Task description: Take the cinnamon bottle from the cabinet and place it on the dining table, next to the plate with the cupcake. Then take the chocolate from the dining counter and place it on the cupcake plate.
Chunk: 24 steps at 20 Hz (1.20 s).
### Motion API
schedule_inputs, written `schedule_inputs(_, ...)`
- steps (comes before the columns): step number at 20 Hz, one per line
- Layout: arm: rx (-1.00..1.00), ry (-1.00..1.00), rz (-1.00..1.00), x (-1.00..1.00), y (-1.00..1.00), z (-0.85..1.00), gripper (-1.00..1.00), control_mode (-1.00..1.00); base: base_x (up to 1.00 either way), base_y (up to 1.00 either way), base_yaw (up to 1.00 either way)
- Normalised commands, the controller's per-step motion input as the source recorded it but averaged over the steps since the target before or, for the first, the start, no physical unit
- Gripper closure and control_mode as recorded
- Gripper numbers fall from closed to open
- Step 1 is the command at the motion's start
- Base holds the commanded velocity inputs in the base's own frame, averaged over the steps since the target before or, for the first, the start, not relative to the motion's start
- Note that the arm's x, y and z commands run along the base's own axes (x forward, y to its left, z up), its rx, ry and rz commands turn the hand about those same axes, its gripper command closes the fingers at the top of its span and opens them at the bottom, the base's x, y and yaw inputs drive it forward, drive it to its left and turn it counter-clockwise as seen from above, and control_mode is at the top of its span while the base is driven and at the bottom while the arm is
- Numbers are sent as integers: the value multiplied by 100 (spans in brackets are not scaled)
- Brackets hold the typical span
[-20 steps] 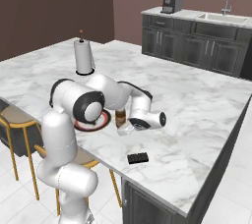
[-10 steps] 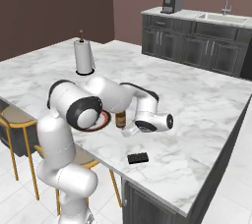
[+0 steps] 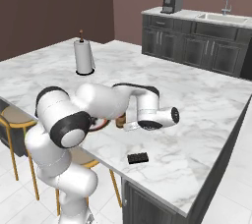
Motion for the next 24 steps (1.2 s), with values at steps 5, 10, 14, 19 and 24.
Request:
schedule_inputs(5,0,18,-22,-47,-4,42,-100,-100,0,0,0)
schedule_inputs(10,0,21,-32,-48,0,26,-100,-100,0,0,0)
schedule_inputs(14,0,21,-34,-48,0,22,-100,-100,0,0,0)
schedule_inputs(19,-5,19,-45,-36,0,20,-100,-100,0,0,0)
schedule_inputs(24,-10,22,-34,-38,-4,13,-100,-100,0,0,0)
